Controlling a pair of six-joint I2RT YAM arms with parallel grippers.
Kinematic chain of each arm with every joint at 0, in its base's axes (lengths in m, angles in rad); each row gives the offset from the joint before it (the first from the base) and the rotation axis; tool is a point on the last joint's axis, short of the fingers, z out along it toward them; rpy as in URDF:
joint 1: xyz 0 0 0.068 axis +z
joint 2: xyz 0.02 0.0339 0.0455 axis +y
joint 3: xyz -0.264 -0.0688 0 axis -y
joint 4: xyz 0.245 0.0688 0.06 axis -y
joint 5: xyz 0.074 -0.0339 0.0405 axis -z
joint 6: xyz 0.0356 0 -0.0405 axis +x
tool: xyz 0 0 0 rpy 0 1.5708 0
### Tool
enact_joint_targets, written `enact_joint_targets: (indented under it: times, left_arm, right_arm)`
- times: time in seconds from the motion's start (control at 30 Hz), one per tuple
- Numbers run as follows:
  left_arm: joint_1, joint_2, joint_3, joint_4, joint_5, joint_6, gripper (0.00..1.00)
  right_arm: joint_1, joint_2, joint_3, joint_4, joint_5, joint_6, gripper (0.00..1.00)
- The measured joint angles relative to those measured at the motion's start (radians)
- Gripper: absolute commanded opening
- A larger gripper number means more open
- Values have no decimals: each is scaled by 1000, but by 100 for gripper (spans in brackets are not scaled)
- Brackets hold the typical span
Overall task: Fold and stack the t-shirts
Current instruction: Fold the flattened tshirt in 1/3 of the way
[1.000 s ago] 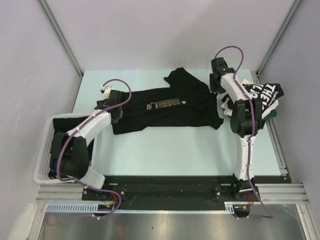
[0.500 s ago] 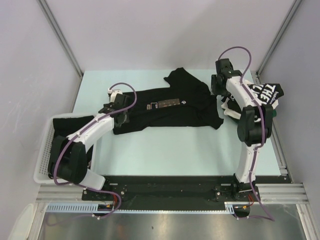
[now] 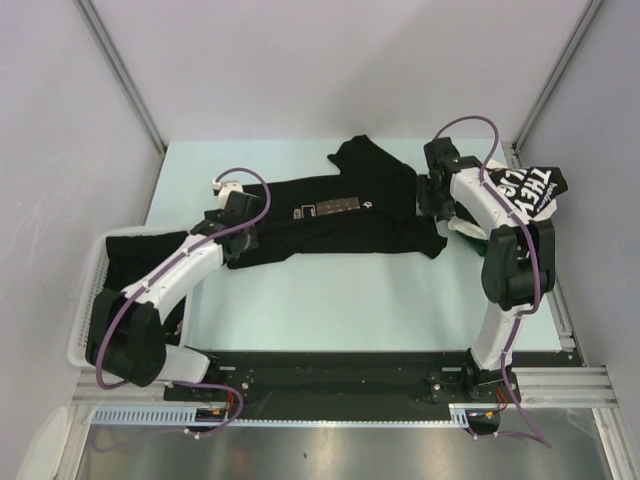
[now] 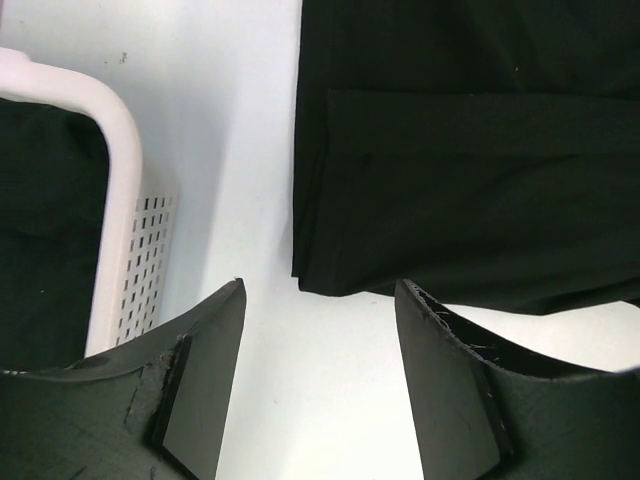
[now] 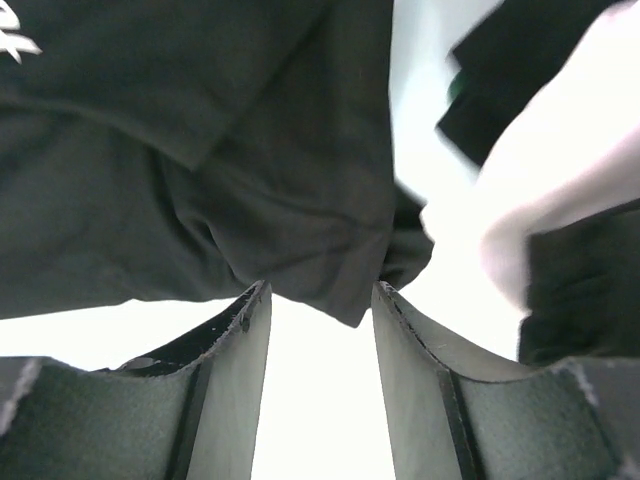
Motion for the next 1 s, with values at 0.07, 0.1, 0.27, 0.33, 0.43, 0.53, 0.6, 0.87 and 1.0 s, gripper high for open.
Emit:
enact_joint_targets:
  times: [0.07, 0.1, 0.27, 0.33, 0.43, 0.53, 0.6, 0.87, 1.0]
  left_arm:
    - [0, -22, 0, -6, 0, 0, 67]
    - [0, -33, -1, -9, 0, -1, 67]
    - [0, -76, -8, -18, -1, -9, 68]
    - [0, -84, -12, -23, -2, -10, 68]
    - [0, -90, -13, -37, -6, -11, 69]
    - [0, -97, -14, -45, -7, -11, 69]
    - [0, -99, -14, -47, -7, -11, 69]
    - [0, -98, -16, -59, -4, -36, 69]
    - [0, -98, -18, -61, -4, -37, 70]
  right_arm:
    - [10, 0, -22, -7, 2, 11, 49]
    - [16, 0, -37, -9, 10, 12, 49]
    - [44, 0, -89, -12, 48, 14, 48]
    - [53, 0, -110, -10, 56, 15, 47]
    - [54, 3, -131, -10, 76, 16, 47]
    - [53, 16, -134, -7, 95, 15, 47]
    - [51, 26, -135, -2, 102, 14, 47]
    - [47, 46, -135, 2, 122, 11, 47]
    - [41, 67, -135, 0, 124, 11, 46]
